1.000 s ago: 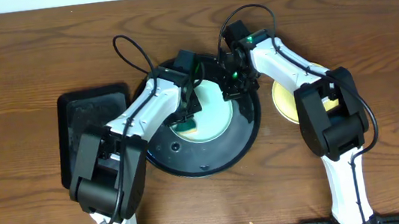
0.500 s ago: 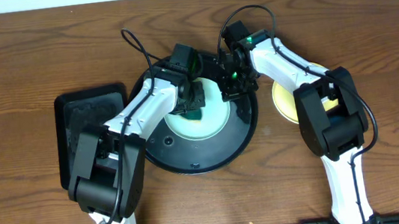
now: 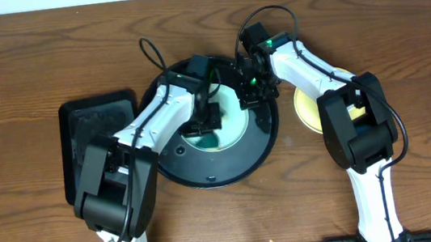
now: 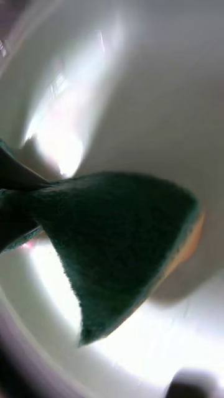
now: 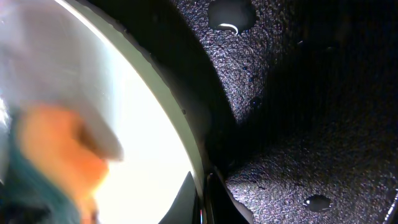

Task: Clean dirty plates on tray and stack at the side
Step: 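Scrub the held mint plate with the sponge in the left gripper, then move the left gripper with sponge back over the black tray, then lift the mint plate with the right gripper and carry it right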

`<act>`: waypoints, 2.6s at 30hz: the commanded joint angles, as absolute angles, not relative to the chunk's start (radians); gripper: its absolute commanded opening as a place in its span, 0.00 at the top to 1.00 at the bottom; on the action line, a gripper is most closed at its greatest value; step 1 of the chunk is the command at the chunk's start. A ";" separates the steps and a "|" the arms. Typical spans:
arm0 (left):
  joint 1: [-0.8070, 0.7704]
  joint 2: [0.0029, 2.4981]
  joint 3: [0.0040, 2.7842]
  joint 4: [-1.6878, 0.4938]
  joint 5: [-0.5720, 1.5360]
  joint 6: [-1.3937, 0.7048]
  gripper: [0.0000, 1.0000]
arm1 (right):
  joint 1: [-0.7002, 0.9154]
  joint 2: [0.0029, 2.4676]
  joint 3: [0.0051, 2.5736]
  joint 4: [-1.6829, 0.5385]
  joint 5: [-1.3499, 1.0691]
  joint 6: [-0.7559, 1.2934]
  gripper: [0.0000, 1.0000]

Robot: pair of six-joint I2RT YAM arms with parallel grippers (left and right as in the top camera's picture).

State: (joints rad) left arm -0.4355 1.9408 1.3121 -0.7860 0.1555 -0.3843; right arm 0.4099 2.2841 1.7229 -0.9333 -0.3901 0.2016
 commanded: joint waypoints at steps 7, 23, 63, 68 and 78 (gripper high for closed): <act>-0.422 1.941 1.307 -0.649 -0.326 -0.655 0.93 | 0.419 2.346 1.693 -0.926 -0.311 0.213 0.99; -0.353 1.822 1.310 -0.727 0.312 -0.194 0.92 | 0.419 2.346 1.693 -0.928 -0.319 0.204 0.99; 0.242 1.641 1.195 -0.944 0.111 -0.320 0.93 | 0.886 1.855 1.694 -0.945 1.034 0.198 0.99; 0.242 1.641 1.195 -0.944 0.111 -0.319 0.92 | 0.950 1.855 1.694 -0.941 1.244 0.236 0.99; 0.242 1.641 1.195 -0.940 0.111 -0.319 0.92 | 1.013 1.855 1.694 -0.900 1.399 0.240 0.99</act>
